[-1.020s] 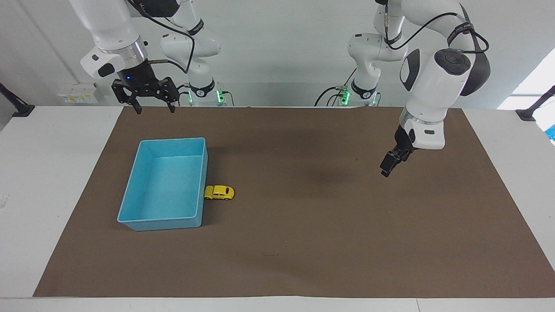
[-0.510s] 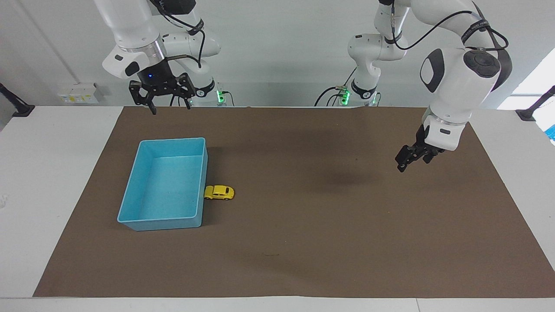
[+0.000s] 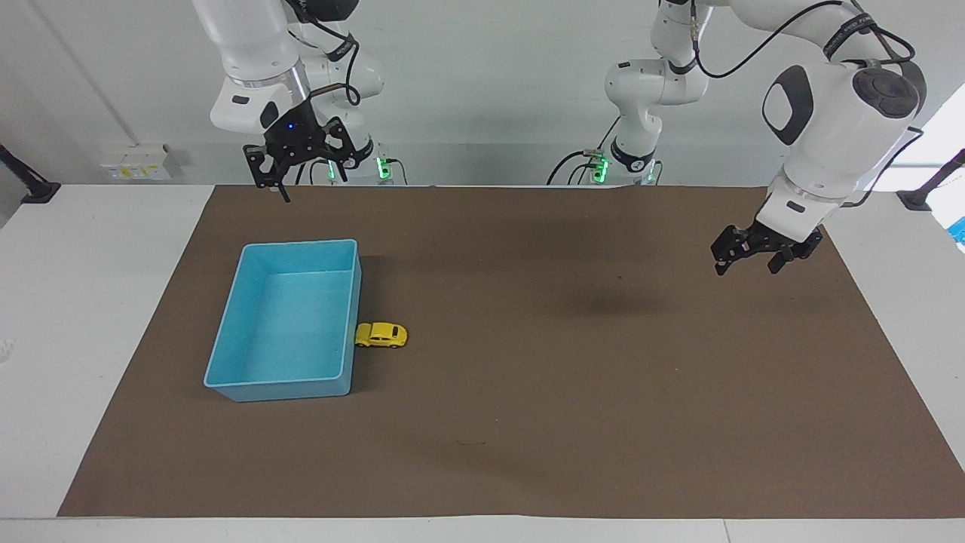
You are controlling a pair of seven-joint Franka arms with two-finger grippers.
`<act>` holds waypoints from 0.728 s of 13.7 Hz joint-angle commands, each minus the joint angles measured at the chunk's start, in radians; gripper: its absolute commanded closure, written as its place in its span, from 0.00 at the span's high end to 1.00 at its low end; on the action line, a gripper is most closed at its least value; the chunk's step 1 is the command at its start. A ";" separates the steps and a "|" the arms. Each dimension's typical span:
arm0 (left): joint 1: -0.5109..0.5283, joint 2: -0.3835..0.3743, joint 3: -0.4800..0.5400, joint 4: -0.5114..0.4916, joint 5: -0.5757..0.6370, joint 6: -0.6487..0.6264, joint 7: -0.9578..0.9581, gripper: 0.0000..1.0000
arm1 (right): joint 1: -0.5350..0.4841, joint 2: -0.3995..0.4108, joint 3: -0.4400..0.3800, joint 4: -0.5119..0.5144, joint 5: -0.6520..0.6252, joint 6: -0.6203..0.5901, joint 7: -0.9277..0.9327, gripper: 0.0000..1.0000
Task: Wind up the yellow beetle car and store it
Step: 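Retract the left gripper while the right gripper reaches over the box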
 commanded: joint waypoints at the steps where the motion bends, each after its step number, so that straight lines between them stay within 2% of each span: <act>1: 0.008 -0.062 -0.006 -0.003 -0.013 -0.065 0.031 1.00 | -0.010 -0.016 0.024 -0.003 0.014 -0.009 -0.146 1.00; 10: 0.008 -0.178 -0.003 0.006 -0.013 -0.172 0.029 1.00 | -0.015 -0.018 0.045 -0.005 0.001 0.009 -0.745 1.00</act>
